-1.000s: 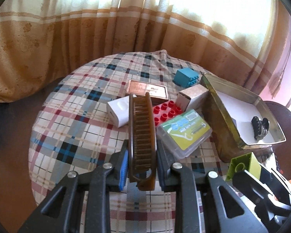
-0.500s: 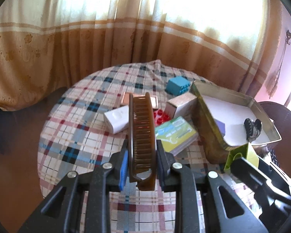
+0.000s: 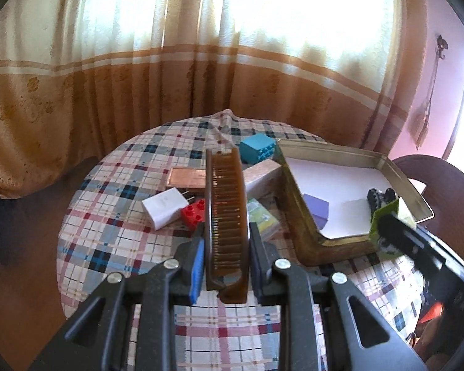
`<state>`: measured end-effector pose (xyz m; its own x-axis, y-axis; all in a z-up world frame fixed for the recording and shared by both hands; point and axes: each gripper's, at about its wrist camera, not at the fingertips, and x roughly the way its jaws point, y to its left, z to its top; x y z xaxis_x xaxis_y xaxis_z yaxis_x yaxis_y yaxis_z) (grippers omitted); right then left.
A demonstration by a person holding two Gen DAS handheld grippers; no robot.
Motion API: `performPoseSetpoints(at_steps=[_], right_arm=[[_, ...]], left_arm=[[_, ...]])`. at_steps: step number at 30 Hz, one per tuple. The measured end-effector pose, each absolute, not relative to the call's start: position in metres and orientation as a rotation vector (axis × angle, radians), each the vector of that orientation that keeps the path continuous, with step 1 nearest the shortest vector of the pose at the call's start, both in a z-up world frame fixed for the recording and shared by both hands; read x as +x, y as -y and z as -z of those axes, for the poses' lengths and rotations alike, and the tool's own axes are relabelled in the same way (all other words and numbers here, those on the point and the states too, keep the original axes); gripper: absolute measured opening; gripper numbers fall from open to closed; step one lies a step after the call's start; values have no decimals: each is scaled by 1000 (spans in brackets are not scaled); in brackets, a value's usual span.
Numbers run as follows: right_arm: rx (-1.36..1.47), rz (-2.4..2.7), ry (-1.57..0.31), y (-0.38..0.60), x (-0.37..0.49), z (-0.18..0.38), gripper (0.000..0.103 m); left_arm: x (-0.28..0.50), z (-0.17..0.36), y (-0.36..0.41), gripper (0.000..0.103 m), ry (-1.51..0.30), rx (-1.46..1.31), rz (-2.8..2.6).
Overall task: Organize rigid objects
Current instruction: 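Carry the comb and green block into the tray and open both tools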
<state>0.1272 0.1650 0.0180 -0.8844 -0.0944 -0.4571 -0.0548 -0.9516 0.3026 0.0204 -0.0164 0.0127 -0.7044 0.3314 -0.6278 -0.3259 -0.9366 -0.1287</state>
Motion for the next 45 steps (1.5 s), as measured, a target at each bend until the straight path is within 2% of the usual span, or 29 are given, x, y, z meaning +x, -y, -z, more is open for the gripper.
performPoseSetpoints(at_steps=[12, 29, 45], right_arm=[[680, 3142, 595, -226, 145, -34, 54], [688, 3315, 731, -308, 165, -29, 54], [757, 3364, 678, -334, 145, -21, 54]], left_arm=[[32, -24, -20, 24, -73, -905, -2557], [41, -30, -118, 24, -223, -851, -2394], [29, -6, -179, 24, -319, -937, -2316]])
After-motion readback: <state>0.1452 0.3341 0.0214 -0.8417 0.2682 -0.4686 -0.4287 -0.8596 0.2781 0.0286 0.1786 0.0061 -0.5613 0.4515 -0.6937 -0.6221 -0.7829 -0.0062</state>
